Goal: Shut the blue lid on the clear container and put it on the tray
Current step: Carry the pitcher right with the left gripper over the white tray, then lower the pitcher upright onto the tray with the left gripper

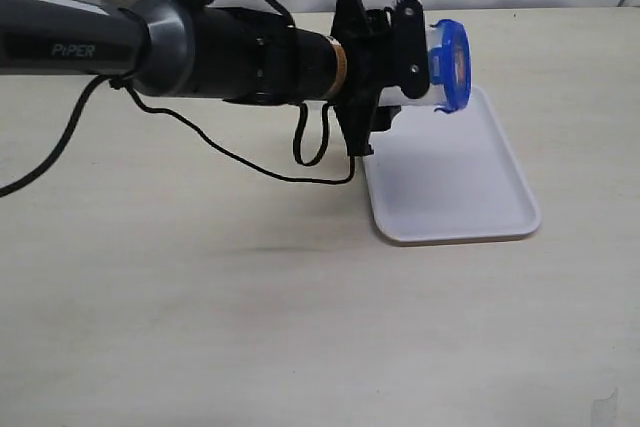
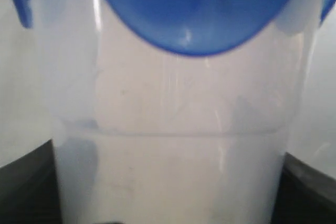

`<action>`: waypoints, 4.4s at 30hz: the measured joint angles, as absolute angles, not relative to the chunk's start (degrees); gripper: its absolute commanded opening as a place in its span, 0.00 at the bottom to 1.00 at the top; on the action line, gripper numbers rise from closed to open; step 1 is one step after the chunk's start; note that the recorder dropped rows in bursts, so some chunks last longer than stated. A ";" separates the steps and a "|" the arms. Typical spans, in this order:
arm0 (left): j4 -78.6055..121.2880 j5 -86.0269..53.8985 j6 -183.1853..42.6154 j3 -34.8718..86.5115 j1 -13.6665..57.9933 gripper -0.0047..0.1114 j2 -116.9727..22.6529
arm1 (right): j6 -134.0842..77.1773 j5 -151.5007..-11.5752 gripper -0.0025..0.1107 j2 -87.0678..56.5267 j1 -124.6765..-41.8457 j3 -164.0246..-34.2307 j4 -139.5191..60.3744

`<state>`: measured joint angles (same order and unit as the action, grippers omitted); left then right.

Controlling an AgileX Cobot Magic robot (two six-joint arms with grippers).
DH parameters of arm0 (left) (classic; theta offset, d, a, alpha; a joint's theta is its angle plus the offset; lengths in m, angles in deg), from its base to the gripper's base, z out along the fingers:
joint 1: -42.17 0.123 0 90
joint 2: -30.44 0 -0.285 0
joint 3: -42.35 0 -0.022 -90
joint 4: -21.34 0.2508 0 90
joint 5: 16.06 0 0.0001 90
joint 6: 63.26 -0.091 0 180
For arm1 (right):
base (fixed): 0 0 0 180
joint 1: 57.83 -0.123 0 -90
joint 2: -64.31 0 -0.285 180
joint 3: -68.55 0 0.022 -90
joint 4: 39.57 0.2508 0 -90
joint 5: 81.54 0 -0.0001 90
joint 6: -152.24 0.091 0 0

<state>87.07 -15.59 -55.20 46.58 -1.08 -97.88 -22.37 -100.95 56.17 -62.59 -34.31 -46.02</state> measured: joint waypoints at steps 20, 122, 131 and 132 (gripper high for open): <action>113.38 -40.04 -67.15 47.28 -8.76 0.04 -97.88 | -22.37 -100.95 0.06 56.17 -62.59 -34.31 -46.02; 55.63 45.76 -42.43 49.85 2.21 0.74 -122.49 | -22.37 -100.95 0.06 56.17 -62.59 -34.31 -46.02; 55.75 45.37 -42.31 49.85 2.83 0.81 -122.49 | -22.37 -100.95 0.06 56.17 -62.59 -34.31 -46.02; 55.75 45.09 -42.31 49.85 2.93 0.84 -122.49 | -22.37 -100.95 0.06 56.17 -62.59 -34.31 -46.02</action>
